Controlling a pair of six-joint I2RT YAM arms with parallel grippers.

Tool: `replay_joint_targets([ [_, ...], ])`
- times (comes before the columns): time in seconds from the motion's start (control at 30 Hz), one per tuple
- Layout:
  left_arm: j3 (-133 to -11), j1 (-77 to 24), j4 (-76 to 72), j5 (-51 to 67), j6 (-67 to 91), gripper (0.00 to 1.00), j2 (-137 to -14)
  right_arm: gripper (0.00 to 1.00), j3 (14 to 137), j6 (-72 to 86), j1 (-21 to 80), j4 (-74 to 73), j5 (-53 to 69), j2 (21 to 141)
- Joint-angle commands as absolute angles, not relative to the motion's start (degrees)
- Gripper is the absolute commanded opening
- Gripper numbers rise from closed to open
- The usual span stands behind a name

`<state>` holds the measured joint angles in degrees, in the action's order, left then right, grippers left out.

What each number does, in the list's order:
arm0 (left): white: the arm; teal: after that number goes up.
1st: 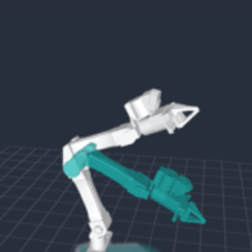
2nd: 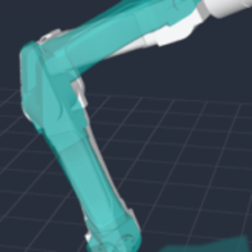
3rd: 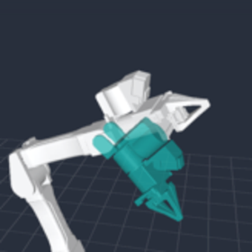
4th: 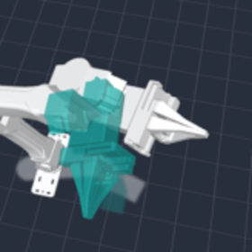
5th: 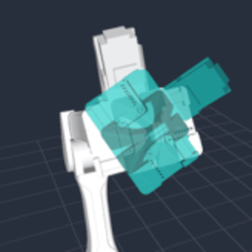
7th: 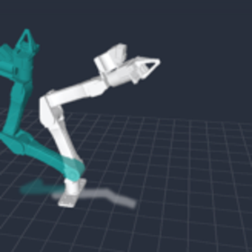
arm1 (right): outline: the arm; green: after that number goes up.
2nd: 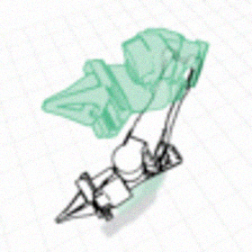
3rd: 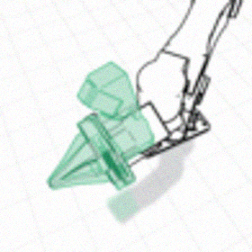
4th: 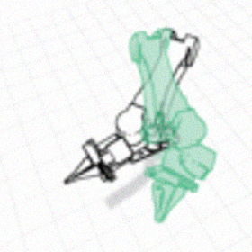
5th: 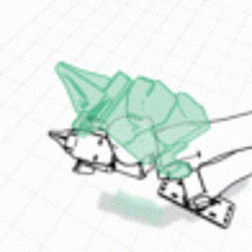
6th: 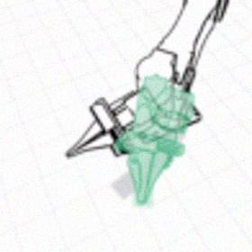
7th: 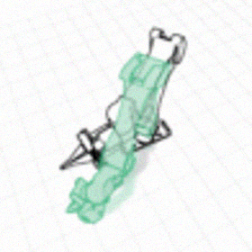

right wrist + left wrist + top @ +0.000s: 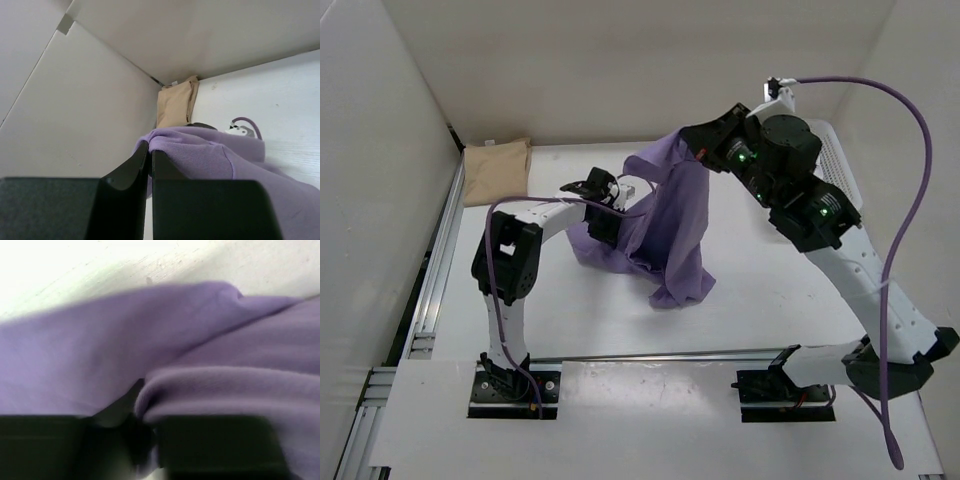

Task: Fold and stack the t-shirts
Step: Flatten out the tshirt

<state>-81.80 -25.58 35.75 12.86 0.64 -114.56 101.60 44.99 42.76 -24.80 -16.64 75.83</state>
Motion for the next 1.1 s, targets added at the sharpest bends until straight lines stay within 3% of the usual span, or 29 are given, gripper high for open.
replay_joint_targets([
  [0.0,-83.23,-24.87,35.16,10.04,0.00,0.16,-111.36,0.00,99.07,45.79,41.31,-23.28,-21.97,71.73],
  [0.03,-82.45,-22.70,35.16,8.71,0.00,0.10,-110.75,0.00,98.18,45.79,41.31,-23.90,-22.76,70.33],
  [0.13,-83.14,-17.34,35.16,1.18,0.00,0.11,-108.20,0.00,93.19,47.54,40.08,-26.53,-24.87,67.43],
  [0.2,-84.37,-14.43,35.16,-1.66,0.00,0.24,-107.40,0.00,90.02,50.18,39.47,-27.16,-25.40,66.01],
  [0.27,-85.51,-11.70,35.16,-4.30,0.00,0.62,-106.52,0.00,84.57,52.20,39.46,-27.95,-23.91,64.78],
  [0.3,-85.52,-11.69,35.16,-5.70,0.00,0.75,-105.65,0.00,82.98,53.95,39.46,-27.95,-23.04,64.17],
  [0.33,-86.30,-10.99,35.16,-8.32,0.00,0.82,-104.86,0.00,80.36,54.66,39.46,-27.95,-22.16,64.16],
  [0.37,-86.31,-10.99,35.16,-9.22,0.00,0.98,-104.24,0.00,79.20,55.36,39.46,-27.95,-21.54,64.16],
  [0.57,-84.03,-10.99,35.16,-5.12,0.00,1.00,-93.62,0.00,75.50,59.33,35.87,-27.95,-18.46,66.18],
  [0.8,-66.38,-25.81,36.21,-1.75,0.00,0.83,-85.25,0.00,71.99,63.10,29.10,-27.95,-13.01,67.32],
  [0.9,-62.58,-28.73,36.21,-4.21,0.00,0.88,-89.37,0.00,71.46,63.72,27.34,-27.95,-11.69,66.27],
  [1.07,-69.32,-32.07,34.29,-5.62,0.00,0.94,-96.31,0.00,71.46,63.72,25.41,-27.95,-11.16,64.34],
])
